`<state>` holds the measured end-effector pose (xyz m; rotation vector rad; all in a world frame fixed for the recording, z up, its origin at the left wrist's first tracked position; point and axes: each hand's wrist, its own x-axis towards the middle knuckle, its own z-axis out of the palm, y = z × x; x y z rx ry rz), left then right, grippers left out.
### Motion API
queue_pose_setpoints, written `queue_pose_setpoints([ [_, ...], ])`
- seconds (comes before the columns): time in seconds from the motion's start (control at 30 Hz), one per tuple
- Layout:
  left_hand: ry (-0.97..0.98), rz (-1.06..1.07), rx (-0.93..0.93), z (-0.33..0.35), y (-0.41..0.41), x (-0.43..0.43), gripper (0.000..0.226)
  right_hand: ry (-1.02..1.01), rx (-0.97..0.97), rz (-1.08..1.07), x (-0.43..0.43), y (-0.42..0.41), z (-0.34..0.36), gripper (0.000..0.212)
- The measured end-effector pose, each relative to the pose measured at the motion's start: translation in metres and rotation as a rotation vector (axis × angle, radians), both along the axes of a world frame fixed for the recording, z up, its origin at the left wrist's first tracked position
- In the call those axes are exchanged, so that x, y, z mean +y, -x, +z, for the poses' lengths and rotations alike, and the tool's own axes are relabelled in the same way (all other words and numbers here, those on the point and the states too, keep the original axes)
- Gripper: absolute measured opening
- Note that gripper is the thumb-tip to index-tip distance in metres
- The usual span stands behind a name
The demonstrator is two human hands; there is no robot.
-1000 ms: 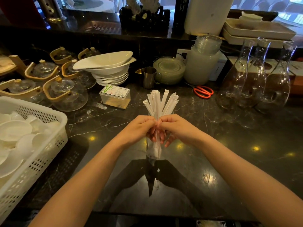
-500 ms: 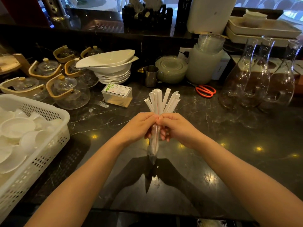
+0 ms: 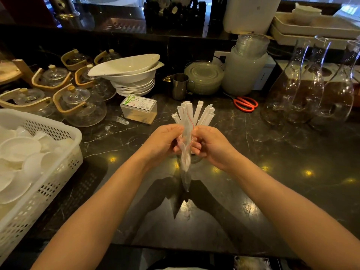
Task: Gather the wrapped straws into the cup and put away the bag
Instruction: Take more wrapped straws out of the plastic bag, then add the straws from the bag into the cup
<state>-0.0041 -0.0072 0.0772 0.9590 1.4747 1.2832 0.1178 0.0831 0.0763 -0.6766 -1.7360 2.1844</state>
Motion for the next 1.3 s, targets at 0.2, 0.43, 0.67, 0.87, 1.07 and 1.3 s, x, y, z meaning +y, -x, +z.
queue_pose_setpoints([
  [0.2,0.234,-0.064,0.739,0.008,0.030,-0.013,0.031,-0.670,-0.400,0.068,0.020,-0.020,0.012,0.031],
  [0.43,0.284,-0.185,0.919,0.026,0.047,-0.016,0.026,-0.952,-0.672,0.288,0.035,-0.025,0.027,0.023],
  [0.67,0.218,-0.168,0.781,0.029,0.045,-0.009,0.029,-1.231,-0.731,0.230,0.038,-0.021,0.033,0.021],
  [0.87,0.141,-0.034,0.485,0.026,0.035,0.000,0.034,-0.539,-0.310,0.124,0.045,-0.038,0.024,0.030],
  [1.07,0.042,0.024,0.387,0.032,0.015,0.012,0.038,-0.340,-0.305,0.277,0.010,-0.041,-0.031,0.113],
  [1.3,-0.086,0.042,0.374,0.051,-0.011,0.028,0.026,-0.254,-0.075,-0.147,-0.031,-0.016,-0.052,0.084],
])
